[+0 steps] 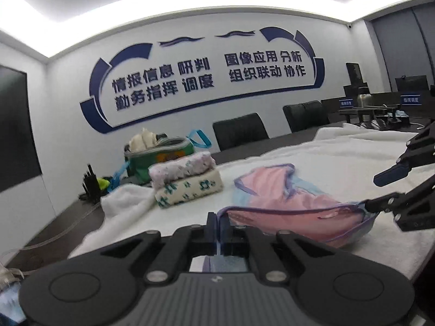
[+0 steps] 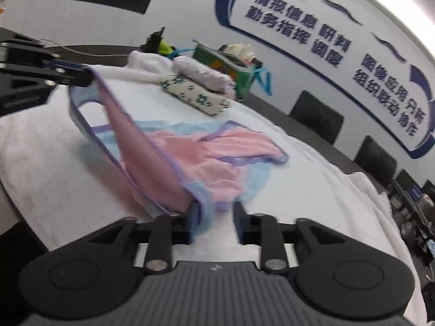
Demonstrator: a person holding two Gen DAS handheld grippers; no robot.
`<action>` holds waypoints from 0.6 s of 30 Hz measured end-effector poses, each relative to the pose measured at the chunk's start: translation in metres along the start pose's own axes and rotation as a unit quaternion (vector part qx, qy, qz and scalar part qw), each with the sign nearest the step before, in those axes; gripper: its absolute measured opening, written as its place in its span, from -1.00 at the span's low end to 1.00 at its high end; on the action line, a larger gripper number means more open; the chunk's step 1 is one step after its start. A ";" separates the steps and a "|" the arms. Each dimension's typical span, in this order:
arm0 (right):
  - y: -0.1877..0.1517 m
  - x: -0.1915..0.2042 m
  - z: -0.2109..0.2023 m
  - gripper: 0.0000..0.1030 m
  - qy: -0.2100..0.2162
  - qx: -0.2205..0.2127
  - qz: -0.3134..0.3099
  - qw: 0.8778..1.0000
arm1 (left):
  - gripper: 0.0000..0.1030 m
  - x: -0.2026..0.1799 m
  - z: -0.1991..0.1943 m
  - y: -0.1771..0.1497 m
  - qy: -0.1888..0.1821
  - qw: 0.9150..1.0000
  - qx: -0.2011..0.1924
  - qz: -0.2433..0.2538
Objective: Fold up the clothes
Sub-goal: 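Drag the garment edge with the left gripper to flatten it while the right gripper grasps trim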
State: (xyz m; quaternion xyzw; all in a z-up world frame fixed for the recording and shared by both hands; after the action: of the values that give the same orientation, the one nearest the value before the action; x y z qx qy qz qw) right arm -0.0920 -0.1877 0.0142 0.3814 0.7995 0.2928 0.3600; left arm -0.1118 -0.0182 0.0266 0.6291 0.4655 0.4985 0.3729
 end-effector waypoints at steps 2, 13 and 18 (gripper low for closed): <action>-0.011 0.006 0.004 -0.34 -0.011 0.018 -0.015 1.000 | -0.99 -0.004 0.000 -0.007 0.000 1.000 0.010 0.004; -0.022 0.048 0.013 -0.26 -0.065 0.028 -0.132 0.989 | -0.98 -0.008 -0.004 -0.011 0.000 1.000 0.012 0.007; -0.019 0.068 0.023 -0.24 -0.081 0.016 -0.208 0.975 | -0.98 -0.012 -0.004 -0.017 0.000 1.000 0.017 0.019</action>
State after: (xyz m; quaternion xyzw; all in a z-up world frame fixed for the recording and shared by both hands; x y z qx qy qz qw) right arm -0.1116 -0.1376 -0.0368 0.2351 0.8342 0.1670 0.4701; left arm -0.1203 -0.0250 0.0085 0.6439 0.4622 0.4977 0.3523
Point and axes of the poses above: each gripper's, at about its wrist camera, not at the fingertips, and z roughly the way its jaws point, x to its left, y to its top, the point moved 7 cm from there along z, roughly the way its jaws point, and after that the axes turned 8 degrees about y, right-handed, at the moved point
